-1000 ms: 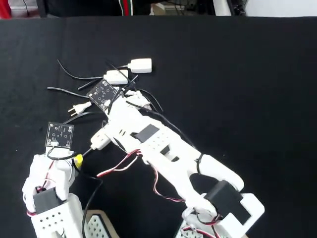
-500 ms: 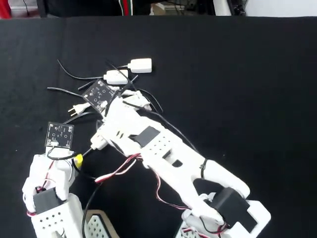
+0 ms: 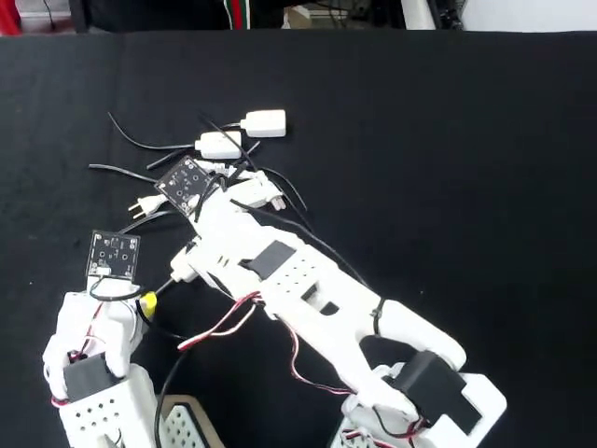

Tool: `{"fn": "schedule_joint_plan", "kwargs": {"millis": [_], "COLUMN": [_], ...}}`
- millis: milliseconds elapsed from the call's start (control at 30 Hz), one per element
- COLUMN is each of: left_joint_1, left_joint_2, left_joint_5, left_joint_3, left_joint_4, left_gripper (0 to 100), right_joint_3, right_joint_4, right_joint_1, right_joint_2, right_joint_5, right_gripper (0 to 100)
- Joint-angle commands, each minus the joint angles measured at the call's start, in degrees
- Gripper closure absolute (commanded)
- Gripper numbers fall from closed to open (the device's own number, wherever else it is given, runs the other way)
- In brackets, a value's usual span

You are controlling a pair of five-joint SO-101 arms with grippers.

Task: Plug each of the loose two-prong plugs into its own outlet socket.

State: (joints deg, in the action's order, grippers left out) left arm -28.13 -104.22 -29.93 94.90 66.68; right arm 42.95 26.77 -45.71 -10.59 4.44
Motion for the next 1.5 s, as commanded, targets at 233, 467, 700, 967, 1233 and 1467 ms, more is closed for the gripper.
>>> {"fn": "schedule_joint_plan", "kwargs": {"millis": [233, 467, 700, 967, 1233, 1467], "left_joint_1": [-0.22, -0.22, -0.22, -0.22, -0.22, -0.22], "left_joint_2": [-0.44, -0.44, -0.44, -0.44, -0.44, -0.44], "left_joint_5": [-0.7, -0.7, -0.7, -0.7, -0.7, -0.79], "left_joint_3": [-0.48, -0.48, -0.31, -0.31, -0.22, -0.22], "left_joint_4": [-0.18, -0.18, -0.18, -0.18, -0.18, -0.18], "left_gripper": [71, 71, 71, 71, 71, 71], "right_joint_3": [-2.42, -3.12, -6.2, -6.2, -7.08, -6.99], "right_joint_4": [-2.46, -7.21, -6.24, -5.01, -1.85, -0.18], "right_joint_1": [-0.35, 1.67, 2.11, 2.9, 3.78, 3.6], "right_joint_2": [-0.31, 5.49, 9.36, 9.45, 9.36, 9.36], "right_joint_5": [-0.53, -0.44, -0.26, -0.18, -0.26, -0.26], "right_gripper": [98.7, 98.7, 98.7, 98.7, 98.7, 98.7]}}
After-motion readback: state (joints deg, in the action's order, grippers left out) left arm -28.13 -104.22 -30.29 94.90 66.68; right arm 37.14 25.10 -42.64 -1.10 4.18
